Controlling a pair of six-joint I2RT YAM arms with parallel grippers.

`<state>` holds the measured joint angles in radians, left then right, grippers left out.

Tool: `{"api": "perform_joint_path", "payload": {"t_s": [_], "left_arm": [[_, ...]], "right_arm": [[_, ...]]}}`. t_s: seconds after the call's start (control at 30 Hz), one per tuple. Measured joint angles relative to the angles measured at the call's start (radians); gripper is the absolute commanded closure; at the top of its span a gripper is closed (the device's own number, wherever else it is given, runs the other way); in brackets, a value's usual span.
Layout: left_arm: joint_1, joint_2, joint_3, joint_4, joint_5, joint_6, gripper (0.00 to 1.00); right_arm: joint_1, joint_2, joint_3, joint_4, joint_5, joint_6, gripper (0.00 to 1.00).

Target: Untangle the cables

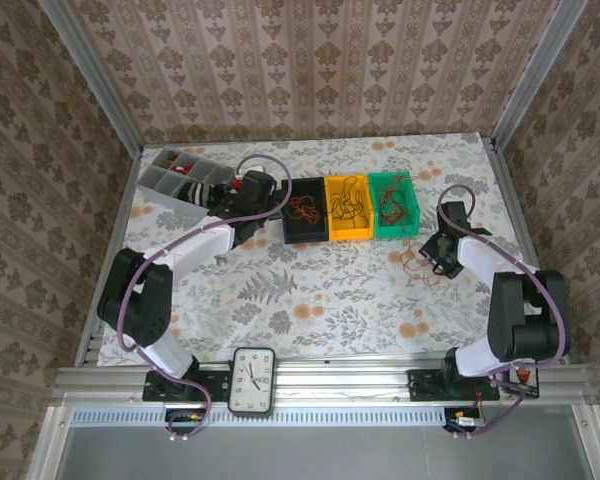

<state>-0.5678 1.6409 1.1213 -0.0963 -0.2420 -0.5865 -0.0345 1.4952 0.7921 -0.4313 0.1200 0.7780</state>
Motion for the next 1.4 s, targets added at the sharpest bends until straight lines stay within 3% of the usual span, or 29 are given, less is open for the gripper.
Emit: {"api": "perform_joint_path", "payload": {"t_s": [0.1, 0.23, 0.37, 0.53, 0.73, 0.9, 1.07, 1.23, 1.4], "left_arm": [[0.000, -0.003, -0.001, 0.000, -0.003, -0.005, 0.34], [0.000, -0.004, -0.002, 0.001, -0.006, -0.005, 0.34], [0.001, -0.004, -0.002, 0.001, -0.010, -0.005, 0.34], [0.001, -0.004, -0.002, 0.001, -0.010, -0.005, 0.34], [0.002, -0.005, -0.016, 0.000, -0.011, -0.024, 0.34], [0.018, -0.005, -0.071, -0.002, -0.010, -0.066, 0.34], [0.037, -0.005, -0.109, -0.005, -0.009, -0.111, 0.34], [0.047, -0.005, -0.133, -0.008, -0.006, -0.142, 0.34], [0.060, -0.010, -0.163, -0.008, -0.002, -0.164, 0.34]], "right_arm": [[0.000, 0.027, 0.000, -0.019, -0.011, 0.013, 0.44], [0.000, 0.054, 0.000, -0.021, -0.025, 0.035, 0.53], [-0.003, 0.072, 0.014, -0.045, -0.014, 0.043, 0.85], [-0.011, 0.074, 0.019, -0.074, 0.011, 0.055, 1.00], [-0.004, 0.010, 0.018, -0.037, 0.007, 0.031, 1.00], [0.011, -0.215, 0.026, 0.001, 0.014, -0.027, 0.98], [0.087, -0.319, 0.122, 0.045, 0.011, -0.106, 0.97], [0.216, -0.256, 0.259, 0.118, -0.101, -0.189, 0.96], [0.376, -0.053, 0.431, 0.160, -0.198, -0.272, 0.94]]}}
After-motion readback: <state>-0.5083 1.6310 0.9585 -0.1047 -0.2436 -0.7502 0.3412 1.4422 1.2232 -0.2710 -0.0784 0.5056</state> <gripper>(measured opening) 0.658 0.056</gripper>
